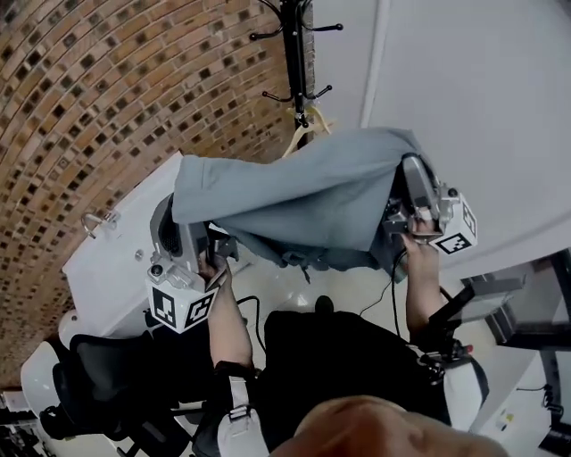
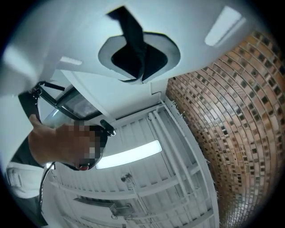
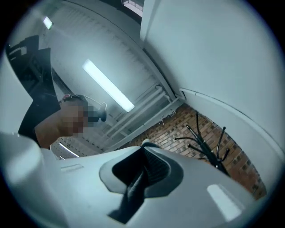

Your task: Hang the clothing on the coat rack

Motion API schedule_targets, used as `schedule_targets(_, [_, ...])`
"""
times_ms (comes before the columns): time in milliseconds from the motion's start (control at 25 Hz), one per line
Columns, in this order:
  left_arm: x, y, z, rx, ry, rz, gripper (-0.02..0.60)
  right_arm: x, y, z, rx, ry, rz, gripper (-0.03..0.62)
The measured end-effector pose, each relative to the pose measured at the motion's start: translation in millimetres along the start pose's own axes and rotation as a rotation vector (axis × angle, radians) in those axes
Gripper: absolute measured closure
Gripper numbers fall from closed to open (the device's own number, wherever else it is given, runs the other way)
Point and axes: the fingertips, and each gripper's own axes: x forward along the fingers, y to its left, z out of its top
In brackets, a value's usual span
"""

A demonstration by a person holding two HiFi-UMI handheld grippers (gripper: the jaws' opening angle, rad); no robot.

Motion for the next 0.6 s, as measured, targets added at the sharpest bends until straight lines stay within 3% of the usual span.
schedule_targets(160, [73,25,-17,0.011,0.004,-0.040,0.571,45,-44,46,-0.099,-0.043,0.007,0.572])
schedule_targets(360, [159,63,-15,-0.051,-0.063,-0.108,0.571,110,-71,110,-0.210,-0.084,0.012,0.572])
schedule_targets(440, [206,111,-55,-0.074,-0.027,-0.081,0.569,142,-127,114,-0.189,-0.127,0.028,0.572])
schedule_targets(520, [264,168,-116,-0.138,0.063,-0.023,0.569,175,-202,113,-0.182,-0.150,-0.012,0.572])
schedule_targets(600, [306,207,-194,-0.205,0.230,0.038,0.569,186,-292,97,-0.125,-0.124,-0.189,0.572])
